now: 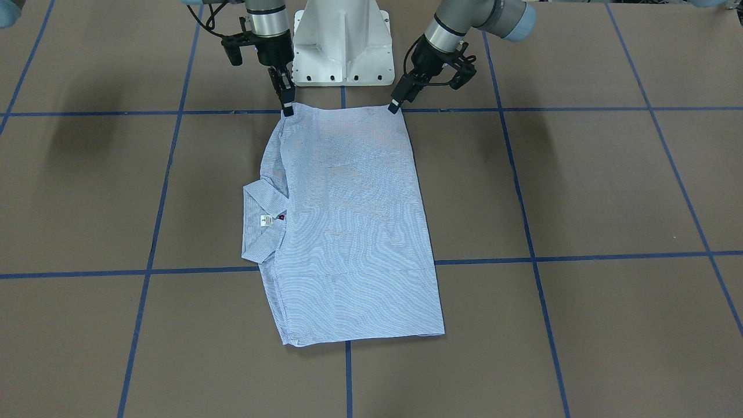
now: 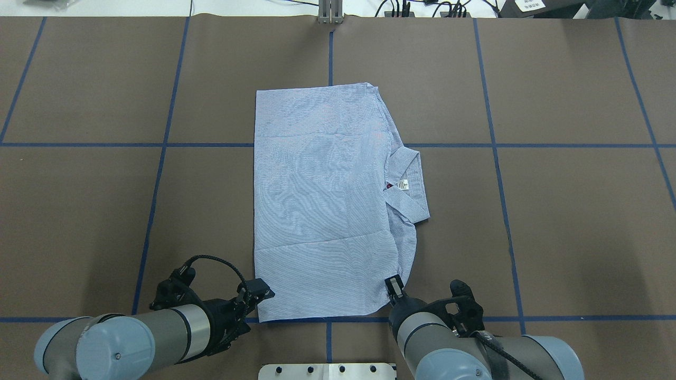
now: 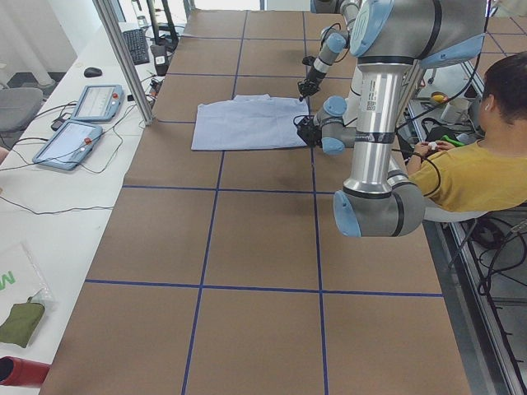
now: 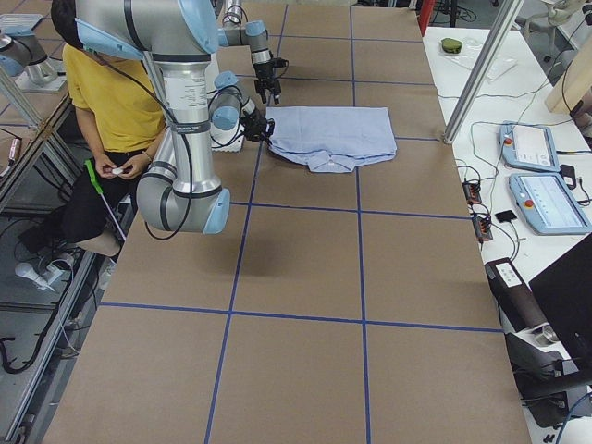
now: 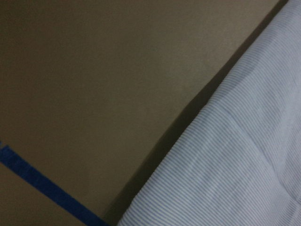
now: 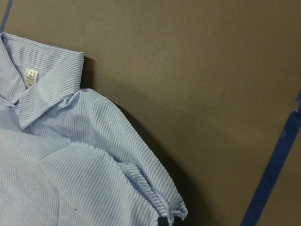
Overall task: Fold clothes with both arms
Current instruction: 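Lower the left gripper to the shirt's other near corner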
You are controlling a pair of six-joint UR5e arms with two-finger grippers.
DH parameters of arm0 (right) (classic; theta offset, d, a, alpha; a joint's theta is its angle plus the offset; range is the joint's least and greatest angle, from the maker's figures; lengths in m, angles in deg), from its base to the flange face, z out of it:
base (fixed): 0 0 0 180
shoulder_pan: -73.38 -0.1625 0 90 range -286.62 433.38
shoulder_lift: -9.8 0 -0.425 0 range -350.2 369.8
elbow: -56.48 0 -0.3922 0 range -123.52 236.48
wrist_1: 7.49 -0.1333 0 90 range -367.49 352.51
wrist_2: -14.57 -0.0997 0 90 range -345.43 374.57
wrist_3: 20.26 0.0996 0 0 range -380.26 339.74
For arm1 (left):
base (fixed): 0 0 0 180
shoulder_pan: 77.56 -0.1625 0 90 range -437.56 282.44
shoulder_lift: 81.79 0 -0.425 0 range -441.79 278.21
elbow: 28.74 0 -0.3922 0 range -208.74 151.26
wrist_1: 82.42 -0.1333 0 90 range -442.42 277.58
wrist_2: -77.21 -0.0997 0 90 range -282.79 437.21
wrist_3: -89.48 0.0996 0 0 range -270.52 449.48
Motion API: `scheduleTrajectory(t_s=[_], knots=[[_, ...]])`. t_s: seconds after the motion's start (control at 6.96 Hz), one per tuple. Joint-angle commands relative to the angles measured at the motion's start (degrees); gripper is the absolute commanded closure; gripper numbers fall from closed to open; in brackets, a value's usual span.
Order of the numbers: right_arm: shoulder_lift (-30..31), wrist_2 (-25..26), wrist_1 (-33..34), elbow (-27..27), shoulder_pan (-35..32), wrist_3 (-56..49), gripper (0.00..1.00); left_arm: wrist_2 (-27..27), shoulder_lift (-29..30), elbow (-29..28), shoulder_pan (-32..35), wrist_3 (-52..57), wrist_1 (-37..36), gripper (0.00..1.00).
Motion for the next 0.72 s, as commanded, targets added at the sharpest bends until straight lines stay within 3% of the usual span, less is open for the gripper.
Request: scheduleTrajectory(t_s=[0.0,0.29,0.57], knots=[[0.2,0.0,0.0,0.1,0.0,0.0,1.0,-0.3,0.4,-0.4,-1.2,-0.7,-0.1,0.13],[0.2,-0.1,0.0,0.2,0.0,0.0,1.0,-0.3,0.9,-1.0,-2.7,-1.0,-0.2,0.15],[0.2,-0.1,0.0,0.2,0.0,0.0,1.0,-0.3,1.3,-1.5,-2.8,-2.1,-0.2,0.24]])
